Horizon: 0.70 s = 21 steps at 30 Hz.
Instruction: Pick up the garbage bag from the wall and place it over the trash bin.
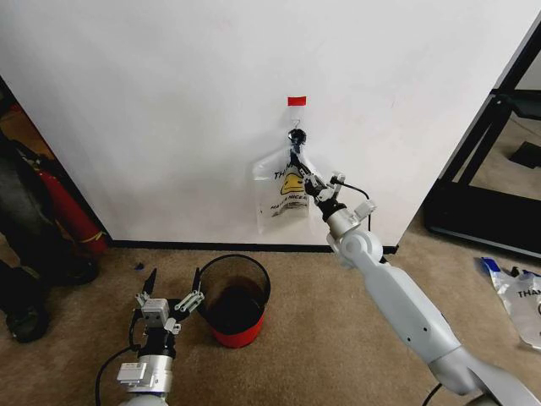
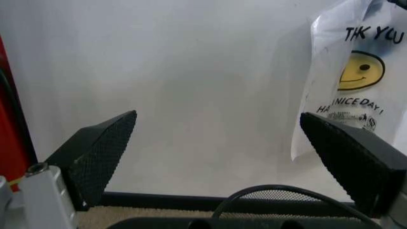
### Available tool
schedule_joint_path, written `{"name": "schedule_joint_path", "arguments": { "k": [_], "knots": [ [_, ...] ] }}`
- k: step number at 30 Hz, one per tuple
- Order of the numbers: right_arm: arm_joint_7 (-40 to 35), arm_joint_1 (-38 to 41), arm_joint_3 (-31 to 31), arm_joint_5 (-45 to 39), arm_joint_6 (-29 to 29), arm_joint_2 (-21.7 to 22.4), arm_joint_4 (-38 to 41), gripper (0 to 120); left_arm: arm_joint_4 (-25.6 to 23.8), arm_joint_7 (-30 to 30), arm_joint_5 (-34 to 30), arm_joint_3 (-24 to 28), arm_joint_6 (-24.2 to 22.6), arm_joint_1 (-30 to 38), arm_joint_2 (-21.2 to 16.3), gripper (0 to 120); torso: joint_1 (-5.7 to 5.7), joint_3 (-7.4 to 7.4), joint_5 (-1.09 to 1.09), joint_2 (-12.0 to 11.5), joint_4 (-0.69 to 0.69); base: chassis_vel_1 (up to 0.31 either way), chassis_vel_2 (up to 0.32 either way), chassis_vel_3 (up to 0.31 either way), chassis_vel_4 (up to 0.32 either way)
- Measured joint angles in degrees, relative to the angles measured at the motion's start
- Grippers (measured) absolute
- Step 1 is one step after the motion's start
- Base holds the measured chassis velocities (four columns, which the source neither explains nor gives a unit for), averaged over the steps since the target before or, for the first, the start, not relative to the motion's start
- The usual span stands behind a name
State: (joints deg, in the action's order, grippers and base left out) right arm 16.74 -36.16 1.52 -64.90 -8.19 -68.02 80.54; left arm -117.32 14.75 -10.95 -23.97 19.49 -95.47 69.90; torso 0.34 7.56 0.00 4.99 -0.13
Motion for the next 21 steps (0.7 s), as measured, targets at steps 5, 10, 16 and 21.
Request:
{"name": "schedule_joint_path", "arguments": {
  "k": [5, 10, 16, 21],
  "knots": [
    [0.3, -1.6, 0.4, 0.6, 0.0, 0.5, 1.5, 0, 0.0, 0.0, 0.1, 0.1, 0.0, 0.1, 0.0, 100, 0.0, 0.0, 0.0, 0.0, 0.0, 0.0, 0.0, 0.0, 0.0],
    [0.5, -3.3, 0.7, 1.0, 0.0, 1.0, 3.3, 0, 0.0, 0.0, 0.1, 0.1, 0.0, 0.0, 0.0, 100, 0.0, 0.0, 0.0, 0.0, 0.0, 0.0, 0.0, 0.0, 0.0],
    [0.9, -4.6, 0.8, 1.7, 0.0, 1.5, 4.7, 0, 0.0, 0.0, 0.1, 0.1, 0.0, 0.0, 0.0, 100, 0.0, 0.0, 0.0, 0.0, 0.0, 0.0, 0.0, 0.0, 0.0],
    [1.6, -6.0, 0.7, 2.5, -0.1, 2.3, 6.2, 0, 0.0, 0.0, 0.0, 0.1, 0.0, 0.1, -0.1, 100, 0.0, 0.0, -0.01, 0.0, 0.0, 0.0, 0.0, 0.0, 0.0]
  ]
}}
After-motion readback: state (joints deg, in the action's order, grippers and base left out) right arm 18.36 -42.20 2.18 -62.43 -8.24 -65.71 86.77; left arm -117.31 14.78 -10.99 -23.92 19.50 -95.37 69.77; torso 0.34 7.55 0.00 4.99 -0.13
